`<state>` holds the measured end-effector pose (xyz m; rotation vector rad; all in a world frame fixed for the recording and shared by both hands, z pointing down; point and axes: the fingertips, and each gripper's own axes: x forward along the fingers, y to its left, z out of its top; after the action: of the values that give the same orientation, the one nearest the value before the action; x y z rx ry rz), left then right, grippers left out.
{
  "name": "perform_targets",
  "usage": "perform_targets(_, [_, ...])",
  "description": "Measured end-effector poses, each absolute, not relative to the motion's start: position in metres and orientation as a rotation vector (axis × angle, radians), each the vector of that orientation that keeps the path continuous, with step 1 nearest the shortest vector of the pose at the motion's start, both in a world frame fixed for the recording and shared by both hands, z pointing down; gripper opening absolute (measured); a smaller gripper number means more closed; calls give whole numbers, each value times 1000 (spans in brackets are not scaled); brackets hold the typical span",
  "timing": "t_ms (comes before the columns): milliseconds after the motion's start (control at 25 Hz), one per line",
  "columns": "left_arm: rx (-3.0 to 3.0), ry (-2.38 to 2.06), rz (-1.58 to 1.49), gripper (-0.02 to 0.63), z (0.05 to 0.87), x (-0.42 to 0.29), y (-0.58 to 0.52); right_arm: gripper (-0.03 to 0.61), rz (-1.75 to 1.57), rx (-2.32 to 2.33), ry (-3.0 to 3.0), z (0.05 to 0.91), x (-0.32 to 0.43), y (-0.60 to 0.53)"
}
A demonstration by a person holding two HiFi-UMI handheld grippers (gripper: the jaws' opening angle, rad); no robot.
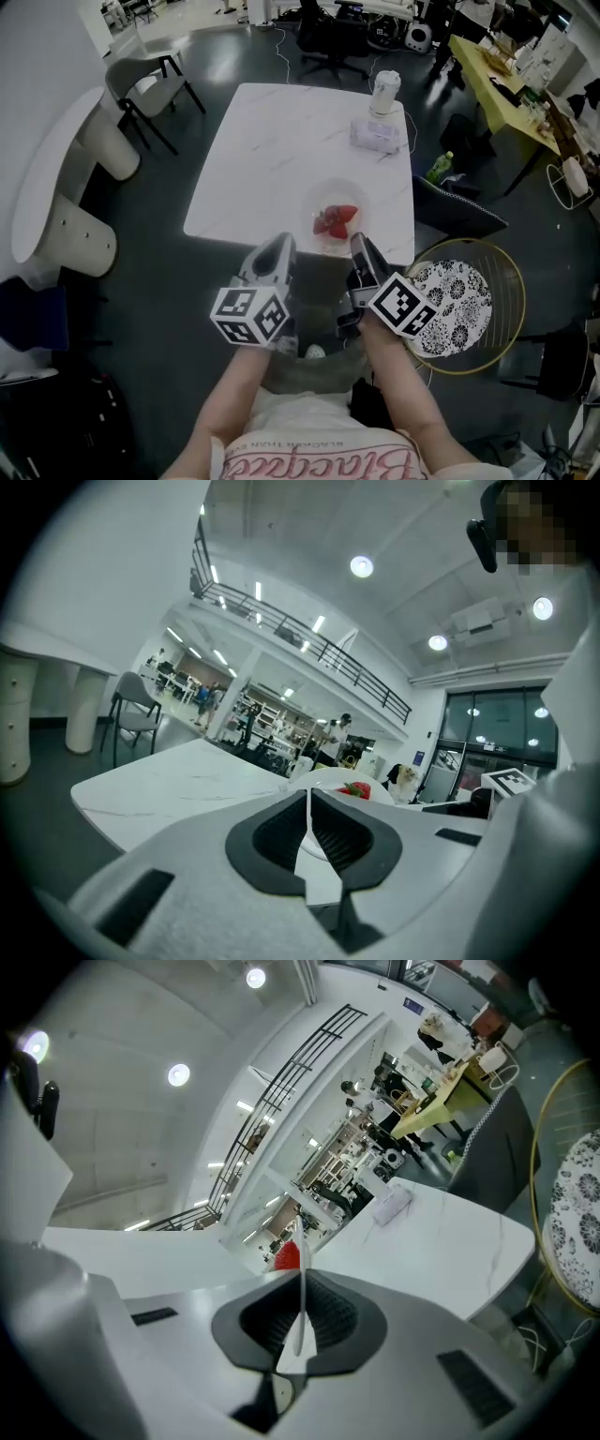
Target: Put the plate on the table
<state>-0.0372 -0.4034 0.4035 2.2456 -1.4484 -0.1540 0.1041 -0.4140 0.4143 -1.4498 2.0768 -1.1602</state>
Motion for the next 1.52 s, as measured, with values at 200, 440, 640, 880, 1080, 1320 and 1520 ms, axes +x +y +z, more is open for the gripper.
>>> perform_targets(200, [2236,-1406,-119,15,423,-41,-454,8,-1204,-1505,2057,441,96,-464])
perform_targets(440, [2186,-1379,-52,15,470,-49,-506,8,-1262,-1604,2054,498,92,-519])
perform_targets(640, [2138,-1373,-22,15,502,-52,-542,8,-1312,-1644,2077,535,86,-556])
perform_targets(880, [2096,-1384,-3,15,530,-51,-574,8,-1386,-1672,2077,577,85,-591])
perform_targets(1080, [2092,-1383,-14,15,535,-50,-587,8,-1421,-1711,2097,598,89,-614])
perform_targets(1320, [2090,-1384,-10,15,543,-49,-591,22,-1415,-1856,2118,623,99,-634])
perform_targets(1520, [2089,-1391,1,15,546,-48,-594,37,-1342,-1990,2247,635,105,-641])
